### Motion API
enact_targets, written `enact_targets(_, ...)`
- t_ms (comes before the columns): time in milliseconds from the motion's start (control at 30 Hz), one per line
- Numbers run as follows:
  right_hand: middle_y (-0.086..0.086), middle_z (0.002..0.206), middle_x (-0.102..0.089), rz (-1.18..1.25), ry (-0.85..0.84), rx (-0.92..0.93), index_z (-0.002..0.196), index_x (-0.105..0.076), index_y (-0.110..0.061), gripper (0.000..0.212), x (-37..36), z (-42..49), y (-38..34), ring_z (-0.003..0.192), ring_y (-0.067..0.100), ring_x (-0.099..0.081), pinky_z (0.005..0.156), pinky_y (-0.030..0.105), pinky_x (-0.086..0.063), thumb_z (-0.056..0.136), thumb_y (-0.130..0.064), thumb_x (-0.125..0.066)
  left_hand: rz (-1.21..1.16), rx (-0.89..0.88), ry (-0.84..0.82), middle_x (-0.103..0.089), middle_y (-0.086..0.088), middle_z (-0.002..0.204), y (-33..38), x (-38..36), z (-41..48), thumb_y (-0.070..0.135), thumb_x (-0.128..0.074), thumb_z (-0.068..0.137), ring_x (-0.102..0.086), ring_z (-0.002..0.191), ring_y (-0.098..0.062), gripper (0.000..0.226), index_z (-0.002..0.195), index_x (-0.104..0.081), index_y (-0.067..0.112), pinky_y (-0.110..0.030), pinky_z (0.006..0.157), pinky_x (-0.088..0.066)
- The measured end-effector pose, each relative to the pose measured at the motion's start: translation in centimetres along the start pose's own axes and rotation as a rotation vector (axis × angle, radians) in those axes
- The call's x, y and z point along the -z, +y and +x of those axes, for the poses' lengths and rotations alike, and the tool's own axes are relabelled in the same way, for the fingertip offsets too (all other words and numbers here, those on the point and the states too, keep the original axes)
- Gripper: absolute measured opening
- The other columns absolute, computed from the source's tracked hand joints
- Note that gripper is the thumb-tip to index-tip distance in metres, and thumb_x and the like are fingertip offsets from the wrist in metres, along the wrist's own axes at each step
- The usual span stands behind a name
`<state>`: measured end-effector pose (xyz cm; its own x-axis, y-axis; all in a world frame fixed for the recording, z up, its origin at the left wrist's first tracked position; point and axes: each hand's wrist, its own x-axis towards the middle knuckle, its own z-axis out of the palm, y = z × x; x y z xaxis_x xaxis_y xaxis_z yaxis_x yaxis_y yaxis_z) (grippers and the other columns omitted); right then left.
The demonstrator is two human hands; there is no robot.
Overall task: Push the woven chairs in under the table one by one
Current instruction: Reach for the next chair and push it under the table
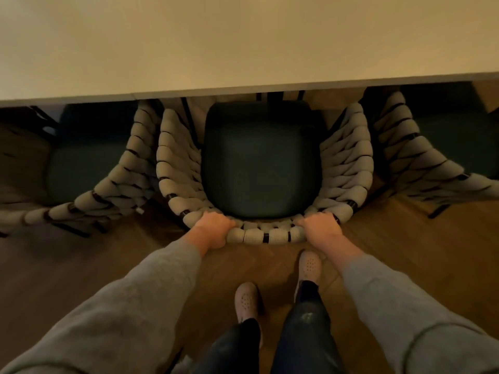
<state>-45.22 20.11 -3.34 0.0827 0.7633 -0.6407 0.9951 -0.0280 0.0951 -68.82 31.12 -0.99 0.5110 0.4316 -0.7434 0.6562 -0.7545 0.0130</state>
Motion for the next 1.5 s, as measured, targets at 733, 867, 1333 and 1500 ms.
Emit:
enact_targets(733, -0.001, 0.12, -0.062, -0.023, 0.051, -0.038, 0.13, -0.053, -0.034, 0.037, 4.9, 3.8, 0.6, 0.115, 0.022, -0.054, 0.101, 0.041, -0.041, 0.095, -0.026, -0.056, -0.095, 0.029, 0.072, -0.058, 0.001, 0.129, -3.8, 2.8, 2.7, 0.027, -0.054, 0.095, -0.047, 0.127, -0.025, 0.045, 0.139, -0.044, 0.036, -0.061, 0.115, -0.015)
enact_targets(867, -0.003, 0.117, -0.061, -0.012, 0.063, -0.024, 0.127, -0.054, -0.036, 0.035, 5.2, 4.6, 1.4, 0.113, 0.02, -0.055, 0.1, 0.04, -0.042, 0.094, -0.028, -0.057, -0.062, 0.002, 0.075, -0.058, 0.001, 0.127, -4.2, 3.7, 3.4, 0.026, -0.053, 0.095, -0.05, 0.123, -0.025, 0.045, 0.138, -0.044, 0.035, -0.058, 0.113, -0.023)
enact_targets(1333, 0.001, 0.135, -0.051, -0.013, -0.083, 0.013, 0.141, -0.041, -0.035, 0.054, 4.9, 5.3, 2.5, 0.125, 0.024, -0.046, 0.106, 0.044, -0.037, 0.09, -0.03, -0.059, 0.029, -0.002, 0.138, -0.06, 0.0, 0.121, -3.5, 1.8, 5.7, 0.028, -0.054, 0.093, -0.054, 0.117, -0.025, 0.041, 0.134, -0.048, 0.032, -0.053, 0.109, -0.029)
enact_targets(1500, 0.002, 0.147, -0.042, 0.297, -0.403, 0.027, 0.149, -0.03, -0.031, 0.096, 7.3, 6.1, 2.0, 0.134, 0.026, -0.04, 0.111, 0.046, -0.033, 0.069, -0.05, -0.08, -0.031, 0.044, 0.287, -0.025, -0.005, 0.157, -2.9, 0.4, 4.4, 0.021, -0.059, 0.091, -0.016, 0.146, -0.031, 0.077, 0.152, -0.013, 0.033, -0.063, 0.112, 0.006)
